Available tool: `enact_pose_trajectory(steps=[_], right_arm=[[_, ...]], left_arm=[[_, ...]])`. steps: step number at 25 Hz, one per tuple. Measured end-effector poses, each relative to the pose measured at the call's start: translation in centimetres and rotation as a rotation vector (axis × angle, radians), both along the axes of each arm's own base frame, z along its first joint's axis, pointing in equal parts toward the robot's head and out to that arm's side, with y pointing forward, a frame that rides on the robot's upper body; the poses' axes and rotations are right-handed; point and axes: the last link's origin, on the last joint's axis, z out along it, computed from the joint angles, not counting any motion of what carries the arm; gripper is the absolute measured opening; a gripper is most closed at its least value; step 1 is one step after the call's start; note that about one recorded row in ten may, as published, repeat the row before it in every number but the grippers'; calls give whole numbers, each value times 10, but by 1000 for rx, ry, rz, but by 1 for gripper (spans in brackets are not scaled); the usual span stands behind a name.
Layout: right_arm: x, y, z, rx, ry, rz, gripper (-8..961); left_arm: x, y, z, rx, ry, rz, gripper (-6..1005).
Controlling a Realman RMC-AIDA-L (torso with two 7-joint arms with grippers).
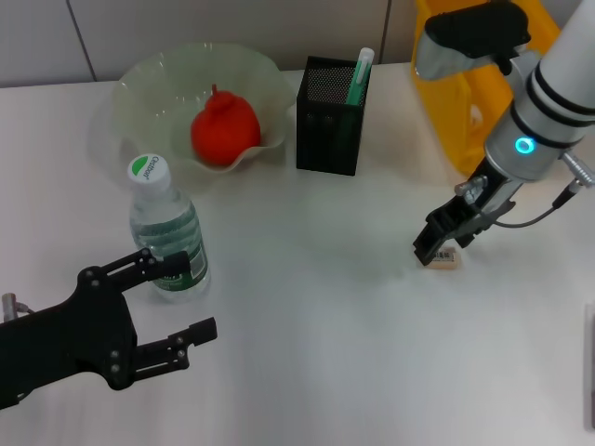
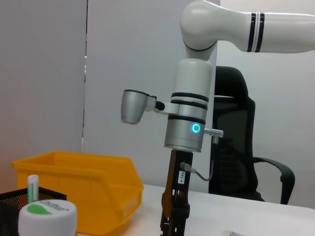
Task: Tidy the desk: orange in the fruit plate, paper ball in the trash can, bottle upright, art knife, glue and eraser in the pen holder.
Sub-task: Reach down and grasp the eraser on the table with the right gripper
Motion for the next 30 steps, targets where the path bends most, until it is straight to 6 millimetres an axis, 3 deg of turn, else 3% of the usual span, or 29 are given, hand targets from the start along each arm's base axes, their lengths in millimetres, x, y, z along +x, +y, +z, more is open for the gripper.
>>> enact_pose_trajectory(steps=[30], right_arm=[[1, 5, -15, -12, -70, 6, 497]], left_arm=[[-2, -1, 0, 6, 2, 13, 785]])
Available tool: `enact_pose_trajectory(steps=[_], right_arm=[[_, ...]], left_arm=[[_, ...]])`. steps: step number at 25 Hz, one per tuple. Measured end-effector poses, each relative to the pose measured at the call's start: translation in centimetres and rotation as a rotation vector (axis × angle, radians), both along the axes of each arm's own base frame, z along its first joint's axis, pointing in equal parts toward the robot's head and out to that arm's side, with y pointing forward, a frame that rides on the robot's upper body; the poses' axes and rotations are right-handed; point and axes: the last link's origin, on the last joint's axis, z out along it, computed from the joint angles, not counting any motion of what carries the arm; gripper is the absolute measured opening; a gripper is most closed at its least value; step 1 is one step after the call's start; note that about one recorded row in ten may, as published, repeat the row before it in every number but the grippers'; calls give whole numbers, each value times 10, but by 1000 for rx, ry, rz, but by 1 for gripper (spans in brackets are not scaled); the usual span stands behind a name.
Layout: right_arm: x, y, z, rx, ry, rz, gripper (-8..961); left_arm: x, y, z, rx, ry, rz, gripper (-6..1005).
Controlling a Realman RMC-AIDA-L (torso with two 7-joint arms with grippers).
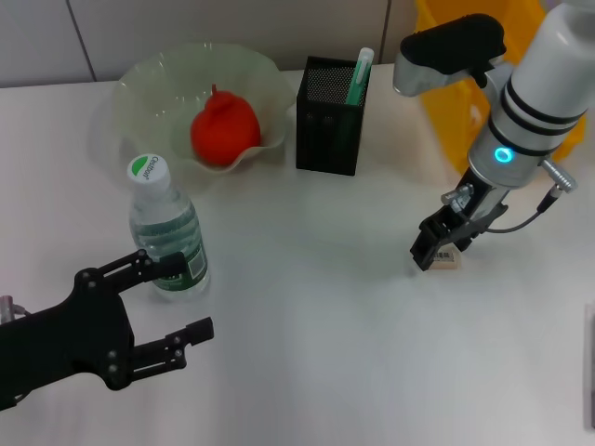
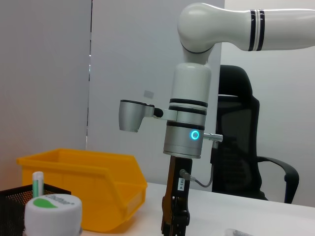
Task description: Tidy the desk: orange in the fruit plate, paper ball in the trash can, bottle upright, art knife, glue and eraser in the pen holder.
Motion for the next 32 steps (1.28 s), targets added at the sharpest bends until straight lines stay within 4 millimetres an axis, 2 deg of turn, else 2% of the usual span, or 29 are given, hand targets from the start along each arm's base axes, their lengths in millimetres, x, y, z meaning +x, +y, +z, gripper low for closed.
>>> enact_pose_trajectory(steps=[6, 25, 32], right_arm=[[0, 1, -5, -11, -8, -1, 490], [-1, 1, -4, -13, -13, -2, 457], [-14, 5, 10, 7, 8, 34, 444]], left_arm=[[0, 1, 0, 2, 2, 1, 785], [0, 1, 0, 4, 3, 3, 785], [0, 1, 0, 3, 4, 3, 785]])
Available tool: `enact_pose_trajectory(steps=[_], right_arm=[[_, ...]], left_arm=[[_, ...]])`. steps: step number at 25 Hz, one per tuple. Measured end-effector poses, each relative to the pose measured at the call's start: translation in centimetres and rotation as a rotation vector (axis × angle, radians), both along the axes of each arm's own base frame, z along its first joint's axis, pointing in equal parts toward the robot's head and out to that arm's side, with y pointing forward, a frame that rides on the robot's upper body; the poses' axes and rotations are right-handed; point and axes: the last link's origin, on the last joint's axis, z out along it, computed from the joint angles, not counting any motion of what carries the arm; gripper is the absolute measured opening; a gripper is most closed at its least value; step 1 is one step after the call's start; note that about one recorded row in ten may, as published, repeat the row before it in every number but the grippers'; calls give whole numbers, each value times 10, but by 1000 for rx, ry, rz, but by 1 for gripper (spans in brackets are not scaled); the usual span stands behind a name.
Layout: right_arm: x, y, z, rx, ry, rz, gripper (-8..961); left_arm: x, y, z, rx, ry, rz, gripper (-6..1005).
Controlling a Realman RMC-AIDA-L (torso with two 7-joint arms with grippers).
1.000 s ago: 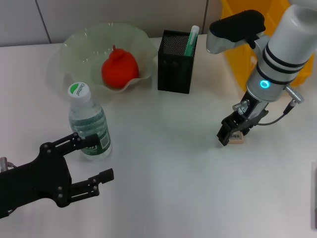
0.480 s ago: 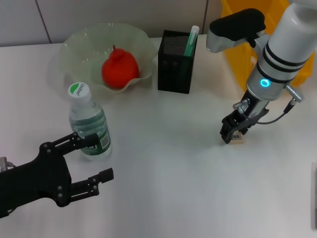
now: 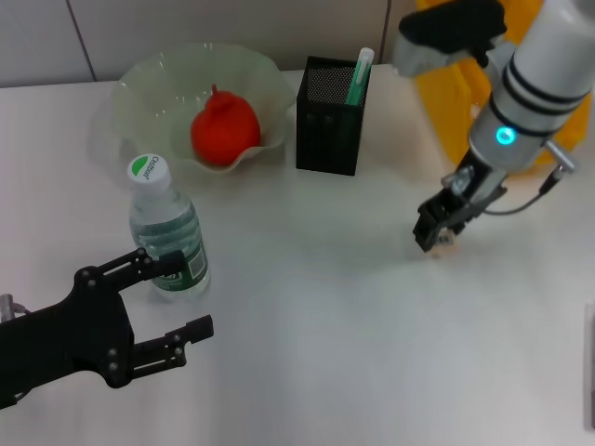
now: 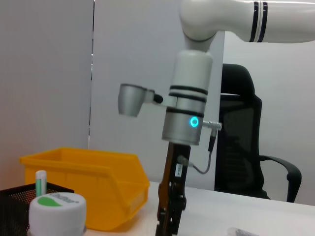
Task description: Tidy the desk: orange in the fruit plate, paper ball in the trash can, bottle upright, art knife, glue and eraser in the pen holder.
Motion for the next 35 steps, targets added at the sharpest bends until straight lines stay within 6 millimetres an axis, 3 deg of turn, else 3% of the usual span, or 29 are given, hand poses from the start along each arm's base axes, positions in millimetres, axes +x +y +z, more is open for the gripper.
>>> enact_pose_trajectory(steps=[7, 14, 19, 25, 35], right_arm=[[-29, 6, 26, 46, 17, 83, 441], [-76, 15, 61, 163, 52, 236, 439], [-94, 24, 73, 244, 76, 321, 438], [-99, 36, 68, 301, 92, 401, 437], [-89, 55, 27, 286, 119, 464, 438]], left_arm=[[-1, -1, 0, 1, 0, 4, 785], [-2, 0, 0, 6, 7, 11, 785], [-2, 0, 0, 4, 7, 12, 785], [-2, 0, -1, 2, 4, 17, 785], [-2, 2, -1, 6, 9, 23, 785]])
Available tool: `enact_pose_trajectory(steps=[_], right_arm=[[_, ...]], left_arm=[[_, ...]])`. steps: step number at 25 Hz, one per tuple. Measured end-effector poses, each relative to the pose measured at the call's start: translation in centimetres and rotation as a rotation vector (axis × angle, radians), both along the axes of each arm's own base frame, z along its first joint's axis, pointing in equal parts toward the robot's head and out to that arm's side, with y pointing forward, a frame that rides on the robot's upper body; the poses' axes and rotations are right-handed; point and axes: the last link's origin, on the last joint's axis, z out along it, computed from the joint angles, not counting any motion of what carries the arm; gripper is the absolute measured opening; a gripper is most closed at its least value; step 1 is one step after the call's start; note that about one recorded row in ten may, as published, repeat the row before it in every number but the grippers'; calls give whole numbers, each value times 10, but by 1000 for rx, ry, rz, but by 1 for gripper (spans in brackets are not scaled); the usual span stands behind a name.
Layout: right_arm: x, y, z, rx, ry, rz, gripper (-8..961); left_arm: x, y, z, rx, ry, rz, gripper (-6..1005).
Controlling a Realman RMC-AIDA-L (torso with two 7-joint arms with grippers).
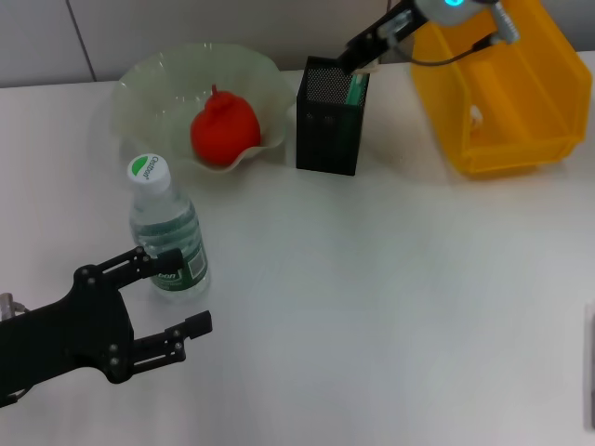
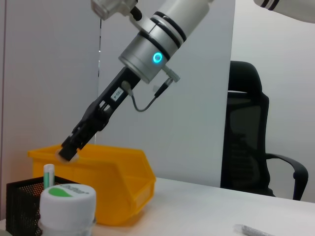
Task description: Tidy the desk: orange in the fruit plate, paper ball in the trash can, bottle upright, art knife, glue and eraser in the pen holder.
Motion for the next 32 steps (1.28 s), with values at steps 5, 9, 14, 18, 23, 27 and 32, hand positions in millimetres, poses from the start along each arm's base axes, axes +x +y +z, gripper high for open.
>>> enact_pose_trajectory(steps=[5, 9, 14, 18, 23, 27, 32], right_arm=[[0, 3, -12, -24, 13, 14, 438], [1, 4, -14, -27, 5, 21, 460], [1, 5, -11, -18, 9, 22, 575], [1, 4, -7, -19, 6, 19, 640], [-10, -12, 8, -64, -41, -29, 705], [-12, -28, 21, -82, -135, -125, 705], [-4, -51, 26, -191, -207, -253, 704]], left_arm=[[1, 2, 0, 0, 3, 0, 785], [2, 2, -1, 1, 1, -2, 785], [2, 3, -1, 1, 0, -1, 785], [2, 3, -1, 2, 1, 0, 785], [2, 4, 0, 0, 0, 4, 785], [2, 4, 1, 1, 2, 3, 785], [3, 6, 1, 4, 2, -2, 785]])
